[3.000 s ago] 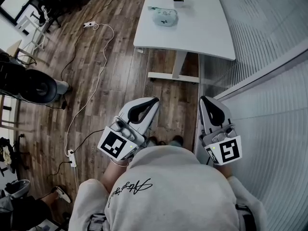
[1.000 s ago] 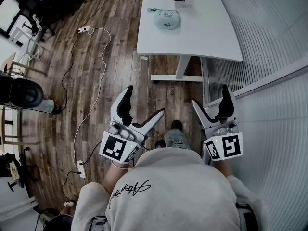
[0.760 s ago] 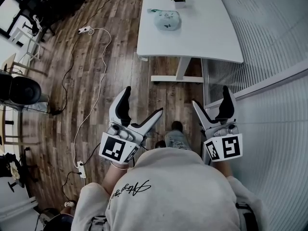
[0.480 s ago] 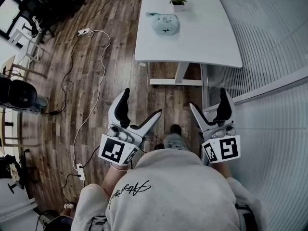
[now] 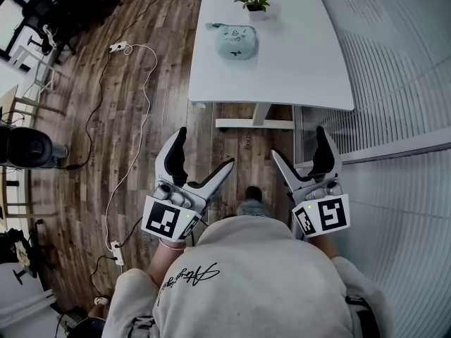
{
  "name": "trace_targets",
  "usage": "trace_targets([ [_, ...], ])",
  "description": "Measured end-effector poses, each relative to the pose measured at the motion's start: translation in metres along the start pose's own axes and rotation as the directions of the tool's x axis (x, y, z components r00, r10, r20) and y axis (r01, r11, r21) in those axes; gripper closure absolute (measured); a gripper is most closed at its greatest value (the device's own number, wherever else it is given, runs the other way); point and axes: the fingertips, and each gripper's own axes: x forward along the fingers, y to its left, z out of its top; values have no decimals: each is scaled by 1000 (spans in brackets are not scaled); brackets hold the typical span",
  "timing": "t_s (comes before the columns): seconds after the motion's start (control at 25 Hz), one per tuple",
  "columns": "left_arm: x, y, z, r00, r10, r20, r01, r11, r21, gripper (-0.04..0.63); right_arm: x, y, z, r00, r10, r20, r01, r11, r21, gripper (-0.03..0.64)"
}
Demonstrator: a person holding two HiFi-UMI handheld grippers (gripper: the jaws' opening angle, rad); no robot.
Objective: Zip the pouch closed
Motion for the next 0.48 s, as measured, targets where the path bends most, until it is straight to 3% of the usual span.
trace_targets([
  [0.48,47,17,23,999,26,27,-27,999,28,152,38,-30,20,999,48,24,-47,999,-17,172],
])
